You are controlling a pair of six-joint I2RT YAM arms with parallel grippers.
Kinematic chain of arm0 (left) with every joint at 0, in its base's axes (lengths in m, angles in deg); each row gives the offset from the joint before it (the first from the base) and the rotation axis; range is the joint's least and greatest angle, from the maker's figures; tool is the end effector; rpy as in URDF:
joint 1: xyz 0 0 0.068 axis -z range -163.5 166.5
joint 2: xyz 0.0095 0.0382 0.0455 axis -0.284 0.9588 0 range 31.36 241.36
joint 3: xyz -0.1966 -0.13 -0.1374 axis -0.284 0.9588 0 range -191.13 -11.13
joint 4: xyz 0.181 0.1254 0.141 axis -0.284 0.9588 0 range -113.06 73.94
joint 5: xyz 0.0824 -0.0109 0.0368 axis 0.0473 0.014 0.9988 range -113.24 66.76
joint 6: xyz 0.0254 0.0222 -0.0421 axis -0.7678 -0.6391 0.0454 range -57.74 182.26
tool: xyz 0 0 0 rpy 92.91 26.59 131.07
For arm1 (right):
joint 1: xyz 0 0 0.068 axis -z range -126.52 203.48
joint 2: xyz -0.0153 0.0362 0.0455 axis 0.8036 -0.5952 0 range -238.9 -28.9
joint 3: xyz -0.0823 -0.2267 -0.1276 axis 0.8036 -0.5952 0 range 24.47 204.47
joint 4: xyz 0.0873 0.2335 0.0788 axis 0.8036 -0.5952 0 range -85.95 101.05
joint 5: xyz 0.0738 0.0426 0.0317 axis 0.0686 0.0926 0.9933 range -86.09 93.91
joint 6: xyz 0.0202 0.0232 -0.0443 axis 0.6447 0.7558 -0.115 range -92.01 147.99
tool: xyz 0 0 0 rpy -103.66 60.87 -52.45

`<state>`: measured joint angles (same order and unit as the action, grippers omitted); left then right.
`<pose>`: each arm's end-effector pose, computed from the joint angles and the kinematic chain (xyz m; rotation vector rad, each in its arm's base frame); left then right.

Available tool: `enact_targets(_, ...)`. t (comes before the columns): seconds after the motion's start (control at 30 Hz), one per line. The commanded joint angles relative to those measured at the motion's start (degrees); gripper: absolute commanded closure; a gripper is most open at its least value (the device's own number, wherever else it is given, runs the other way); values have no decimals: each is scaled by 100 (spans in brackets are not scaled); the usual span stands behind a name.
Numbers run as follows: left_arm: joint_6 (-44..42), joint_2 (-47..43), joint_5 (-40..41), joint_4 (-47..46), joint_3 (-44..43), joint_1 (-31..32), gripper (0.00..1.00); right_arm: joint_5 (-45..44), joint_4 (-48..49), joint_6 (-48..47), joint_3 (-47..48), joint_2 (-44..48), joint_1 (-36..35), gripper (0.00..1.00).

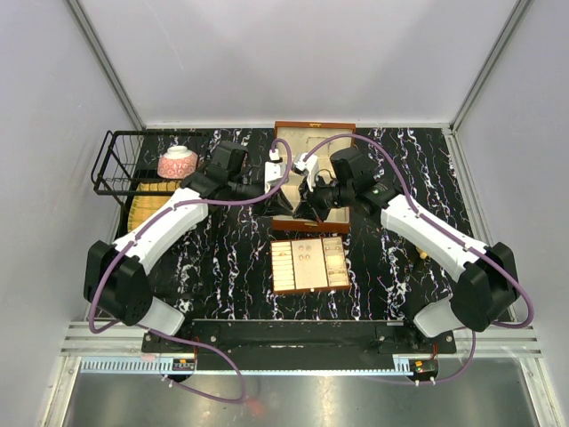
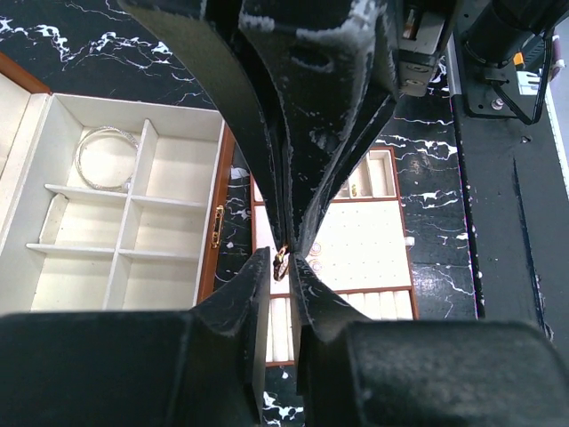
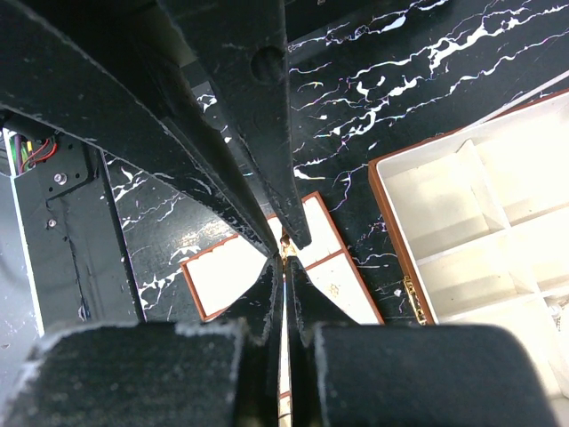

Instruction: Organize the mixed jewelry

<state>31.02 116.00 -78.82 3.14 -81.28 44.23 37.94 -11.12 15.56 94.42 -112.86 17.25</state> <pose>0.2686 -0.1743 0.3117 1.4417 1.5413 -1.0516 0.2529 0.2099 0.3139 -1.2109 1.8538 0.8841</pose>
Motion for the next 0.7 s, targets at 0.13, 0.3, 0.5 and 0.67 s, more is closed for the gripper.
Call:
enact_targets(0.13,-40,87,-332,-71,-262,-39,89,-1,178,-84,71,205,-77,100)
enact_targets(0.3,-31,132,-375,-53,-271,-48,94,-18,178,-85,89,179,-77,100)
enact_targets(0.5,57,158,-411,-44,-315,-39,100,-36,187,-102,45,170,-86,100)
enact_targets(0.67,188,167,-376,-18,-359,-65,100,-106,170,-137,18,196,-77,85)
